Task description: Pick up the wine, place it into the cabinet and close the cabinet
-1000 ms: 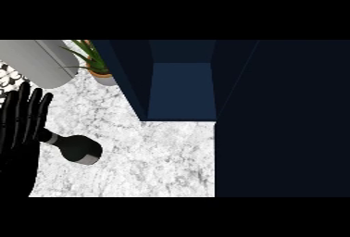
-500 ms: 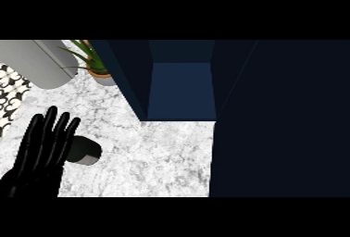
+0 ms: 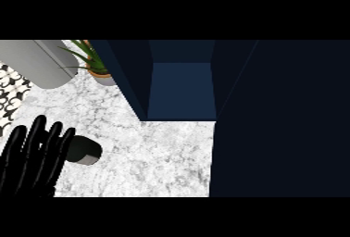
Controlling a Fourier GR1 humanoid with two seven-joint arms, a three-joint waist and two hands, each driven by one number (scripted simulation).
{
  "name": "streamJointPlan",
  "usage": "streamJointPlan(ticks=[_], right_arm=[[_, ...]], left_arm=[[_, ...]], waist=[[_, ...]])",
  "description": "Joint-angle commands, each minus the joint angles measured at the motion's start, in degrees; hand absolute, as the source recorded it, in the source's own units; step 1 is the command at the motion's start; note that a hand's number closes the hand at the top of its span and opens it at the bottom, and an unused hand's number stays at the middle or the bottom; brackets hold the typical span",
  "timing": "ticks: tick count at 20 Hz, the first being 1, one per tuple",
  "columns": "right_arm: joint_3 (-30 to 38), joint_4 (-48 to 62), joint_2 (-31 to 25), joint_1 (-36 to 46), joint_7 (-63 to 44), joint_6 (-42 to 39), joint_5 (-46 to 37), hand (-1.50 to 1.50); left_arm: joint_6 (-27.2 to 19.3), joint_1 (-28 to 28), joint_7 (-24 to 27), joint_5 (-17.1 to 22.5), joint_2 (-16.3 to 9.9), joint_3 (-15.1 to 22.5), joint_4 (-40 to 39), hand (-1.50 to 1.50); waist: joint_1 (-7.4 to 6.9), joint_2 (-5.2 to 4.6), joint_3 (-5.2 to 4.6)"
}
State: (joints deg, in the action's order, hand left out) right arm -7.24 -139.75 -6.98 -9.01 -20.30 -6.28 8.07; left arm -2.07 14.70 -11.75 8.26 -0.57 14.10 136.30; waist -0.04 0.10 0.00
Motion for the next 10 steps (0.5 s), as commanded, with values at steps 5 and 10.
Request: streamJointPlan(ticks=[5,10], right_arm=[[-1.95,-5.76,1.14,6.32,-10.45,4.31,-1.62,-1.5],[-4.84,-7.78,1.64,2.37,-8.32,3.79,-5.64,-1.5]], left_arm=[[-7.93,-2.19,-7.44,-5.88,0.56,6.96,5.73,-1.5],[-5.42,1.02,-7.06,0.82,-0.98,-1.77,8.87,-1.5]], waist=[[-0.06,-0.02,0.0],[0.03,0.04,-0.02]])
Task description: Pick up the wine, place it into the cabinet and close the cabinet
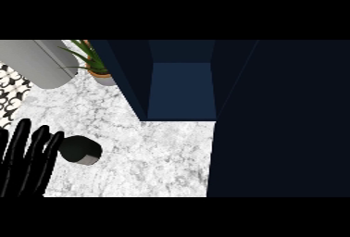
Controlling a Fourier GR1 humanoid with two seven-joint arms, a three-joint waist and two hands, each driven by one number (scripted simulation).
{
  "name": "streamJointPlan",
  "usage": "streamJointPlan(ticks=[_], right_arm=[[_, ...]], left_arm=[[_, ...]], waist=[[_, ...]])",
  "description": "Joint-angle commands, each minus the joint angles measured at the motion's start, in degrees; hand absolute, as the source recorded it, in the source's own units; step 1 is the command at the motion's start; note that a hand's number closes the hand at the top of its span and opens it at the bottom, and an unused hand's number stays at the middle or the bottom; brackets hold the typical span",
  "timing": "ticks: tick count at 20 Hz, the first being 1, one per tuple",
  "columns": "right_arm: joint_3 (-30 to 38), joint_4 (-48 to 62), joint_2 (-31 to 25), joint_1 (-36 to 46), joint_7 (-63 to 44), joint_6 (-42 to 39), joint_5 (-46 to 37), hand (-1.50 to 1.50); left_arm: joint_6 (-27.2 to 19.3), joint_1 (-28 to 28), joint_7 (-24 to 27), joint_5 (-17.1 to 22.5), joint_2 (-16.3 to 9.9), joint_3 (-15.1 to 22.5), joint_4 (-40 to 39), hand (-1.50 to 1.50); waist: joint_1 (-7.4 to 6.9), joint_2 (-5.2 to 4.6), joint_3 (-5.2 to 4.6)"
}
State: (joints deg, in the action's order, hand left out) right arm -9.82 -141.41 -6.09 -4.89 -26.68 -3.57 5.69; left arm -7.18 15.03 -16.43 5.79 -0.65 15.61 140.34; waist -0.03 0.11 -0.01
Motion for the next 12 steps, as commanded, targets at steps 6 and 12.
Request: streamJointPlan(ticks=[6,12], right_arm=[[2.35,-8.44,-0.88,2.44,-8.3,1.89,2.31,-1.5],[2.74,-8.19,-1.2,-0.65,-3.98,0.32,1.48,-1.5]], left_arm=[[-2.7,-3.07,-9.92,2.64,-1.59,-7.25,6.93,-1.5],[1.17,-0.04,-7.07,8.04,-3.36,-15.0,7.48,-1.5]], waist=[[0.03,-0.01,0.0],[-0.14,0.09,-0.02]])
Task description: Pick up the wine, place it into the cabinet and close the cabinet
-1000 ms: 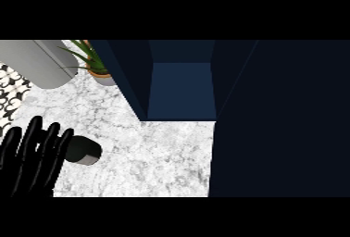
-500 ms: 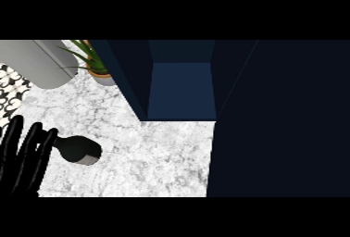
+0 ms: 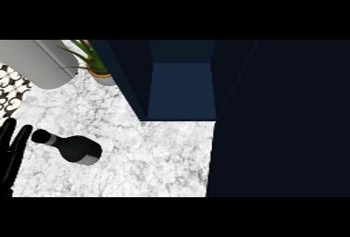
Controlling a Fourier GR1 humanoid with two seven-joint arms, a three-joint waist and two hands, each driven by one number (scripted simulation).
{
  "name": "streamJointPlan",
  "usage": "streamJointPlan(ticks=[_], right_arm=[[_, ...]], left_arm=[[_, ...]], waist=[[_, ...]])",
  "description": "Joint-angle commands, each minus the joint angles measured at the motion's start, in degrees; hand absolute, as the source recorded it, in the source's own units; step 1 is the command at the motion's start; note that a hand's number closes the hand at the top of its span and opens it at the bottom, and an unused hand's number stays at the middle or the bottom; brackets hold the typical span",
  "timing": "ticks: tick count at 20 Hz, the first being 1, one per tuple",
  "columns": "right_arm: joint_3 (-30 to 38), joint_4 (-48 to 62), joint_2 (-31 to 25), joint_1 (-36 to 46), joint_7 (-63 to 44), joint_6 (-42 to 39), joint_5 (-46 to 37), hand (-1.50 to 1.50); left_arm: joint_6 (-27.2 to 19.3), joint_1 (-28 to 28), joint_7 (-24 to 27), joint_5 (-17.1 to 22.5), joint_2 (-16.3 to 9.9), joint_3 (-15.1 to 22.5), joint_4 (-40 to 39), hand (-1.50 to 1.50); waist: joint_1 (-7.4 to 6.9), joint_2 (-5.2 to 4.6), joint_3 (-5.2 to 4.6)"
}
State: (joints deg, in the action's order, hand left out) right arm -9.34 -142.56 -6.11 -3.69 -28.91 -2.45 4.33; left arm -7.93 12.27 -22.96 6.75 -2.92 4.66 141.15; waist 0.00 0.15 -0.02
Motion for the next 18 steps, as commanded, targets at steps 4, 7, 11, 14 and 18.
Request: streamJointPlan(ticks=[4,7,11,14,18], right_arm=[[0.23,-3.61,0.0,10.51,-10.0,4.28,-1.28,-1.5],[1.84,-6.7,-0.45,0.1,-3.25,0.87,2.05,-1.5],[2.64,-8.31,-0.91,-1.05,-4.66,0.23,4.09,-1.5],[2.14,-8.65,-0.32,1.93,-7.77,2.03,2.74,-1.5],[-1.4,-9.0,0.39,2.36,-8.13,2.45,-1.05,-1.5]], left_arm=[[2.52,1.46,-1.0,8.66,-0.61,-7.68,4.22,-1.5],[4.24,0.94,1.08,12.33,-1.28,-14.66,0.88,-1.5],[5.42,0.04,1.44,13.72,-0.19,-16.31,-3.43,-1.5],[7.77,-2.75,-0.15,20.01,-3.84,-22.6,-8.77,-1.5],[13.41,1.63,4.58,22.67,-2.67,-24.38,-11.66,-1.5]], waist=[[-0.59,-0.04,-0.07],[-0.05,0.04,-0.01],[0.12,0.05,0.01],[0.18,0.01,-0.01],[-0.04,0.02,-0.02]])
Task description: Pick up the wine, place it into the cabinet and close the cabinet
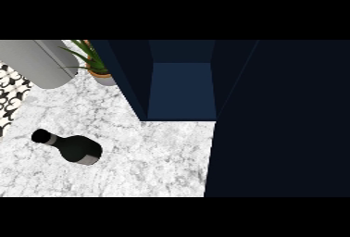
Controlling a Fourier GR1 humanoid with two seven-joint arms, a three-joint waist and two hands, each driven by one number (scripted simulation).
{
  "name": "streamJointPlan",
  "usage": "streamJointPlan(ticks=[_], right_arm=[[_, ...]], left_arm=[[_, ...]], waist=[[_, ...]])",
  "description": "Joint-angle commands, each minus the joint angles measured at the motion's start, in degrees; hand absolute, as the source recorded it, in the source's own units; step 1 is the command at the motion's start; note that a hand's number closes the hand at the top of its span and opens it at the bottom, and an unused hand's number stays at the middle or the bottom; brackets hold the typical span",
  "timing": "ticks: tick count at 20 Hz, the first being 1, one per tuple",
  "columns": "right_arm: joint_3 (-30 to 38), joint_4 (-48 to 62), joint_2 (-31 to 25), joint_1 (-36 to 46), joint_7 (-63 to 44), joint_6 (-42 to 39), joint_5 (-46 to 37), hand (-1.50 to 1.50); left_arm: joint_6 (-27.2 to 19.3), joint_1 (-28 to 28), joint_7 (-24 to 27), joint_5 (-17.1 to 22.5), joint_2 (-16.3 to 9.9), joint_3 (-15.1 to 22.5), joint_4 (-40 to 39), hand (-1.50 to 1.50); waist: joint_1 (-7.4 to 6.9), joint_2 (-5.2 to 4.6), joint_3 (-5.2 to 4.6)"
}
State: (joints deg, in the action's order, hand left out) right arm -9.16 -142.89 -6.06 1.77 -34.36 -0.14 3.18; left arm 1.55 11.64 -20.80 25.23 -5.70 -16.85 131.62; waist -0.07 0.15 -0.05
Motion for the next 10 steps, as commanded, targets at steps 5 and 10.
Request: streamJointPlan(ticks=[5,10], right_arm=[[2.78,-4.67,-1.13,-0.42,-1.39,-1.46,4.01,-1.5],[-1.56,-12.68,-1.04,-2.43,-7.75,0.19,1.25,-1.5]], left_arm=[[7.23,-1.38,4.07,4.16,-1.91,-4.14,-12.34,-1.5],[9.74,2.3,5.57,3.42,-0.94,-4.2,-12.75,-1.5]], waist=[[0.16,-0.12,0.04],[0.32,0.05,0.02]])
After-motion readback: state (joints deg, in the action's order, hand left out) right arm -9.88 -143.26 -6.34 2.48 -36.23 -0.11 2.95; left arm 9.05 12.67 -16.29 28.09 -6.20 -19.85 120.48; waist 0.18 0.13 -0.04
